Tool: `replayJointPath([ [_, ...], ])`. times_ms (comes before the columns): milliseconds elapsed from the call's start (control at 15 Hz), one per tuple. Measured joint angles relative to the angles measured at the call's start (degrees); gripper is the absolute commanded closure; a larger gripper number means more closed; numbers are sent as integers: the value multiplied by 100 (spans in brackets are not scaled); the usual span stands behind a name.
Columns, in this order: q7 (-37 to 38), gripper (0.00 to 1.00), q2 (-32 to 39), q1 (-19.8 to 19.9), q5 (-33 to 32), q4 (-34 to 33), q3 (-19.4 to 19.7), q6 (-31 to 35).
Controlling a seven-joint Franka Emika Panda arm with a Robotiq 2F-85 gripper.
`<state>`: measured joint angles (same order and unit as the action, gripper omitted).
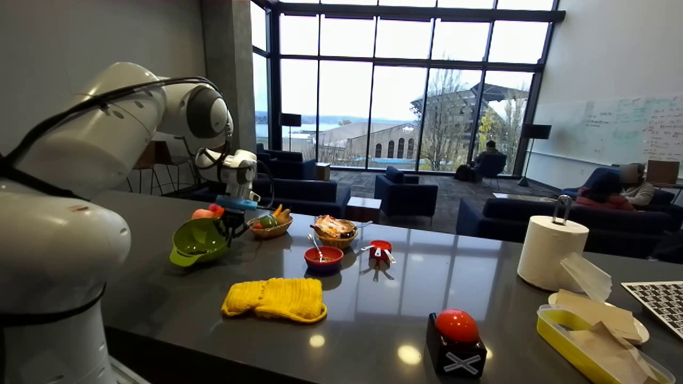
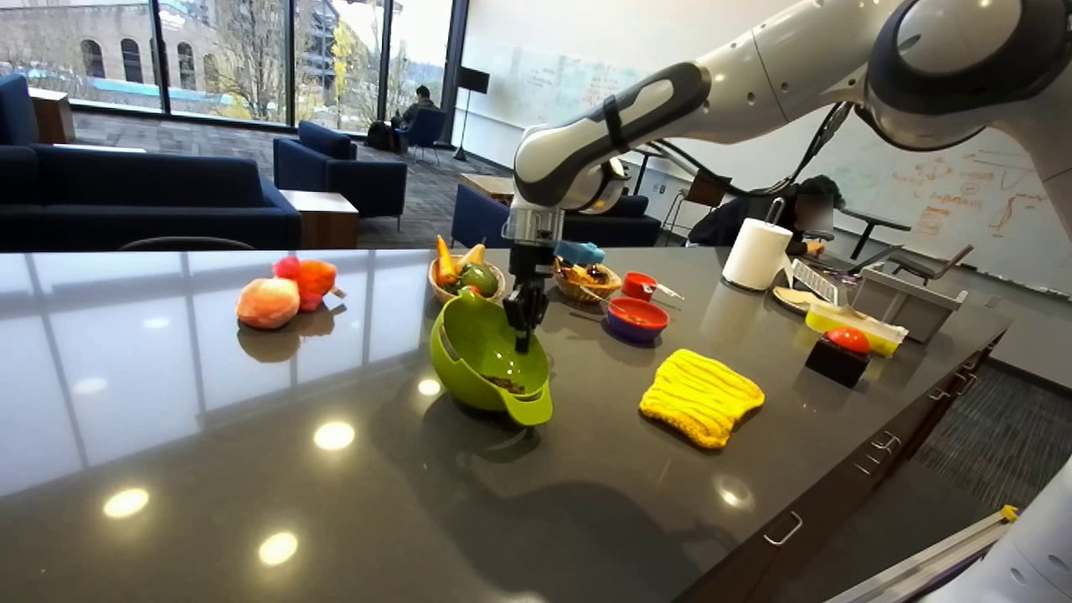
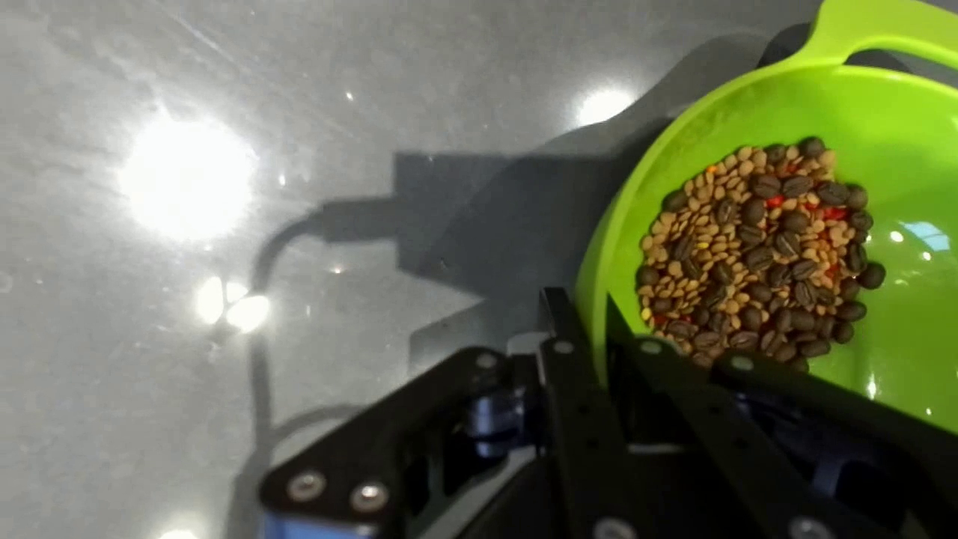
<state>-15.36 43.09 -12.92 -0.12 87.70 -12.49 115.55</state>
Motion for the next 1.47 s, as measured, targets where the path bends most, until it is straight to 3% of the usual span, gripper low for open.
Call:
replayJointPath([
  [600, 240, 98, -119, -407, -752, -37, 20, -891],
  [1467, 629, 98, -125, -1008, -778, -78, -111, -1481],
])
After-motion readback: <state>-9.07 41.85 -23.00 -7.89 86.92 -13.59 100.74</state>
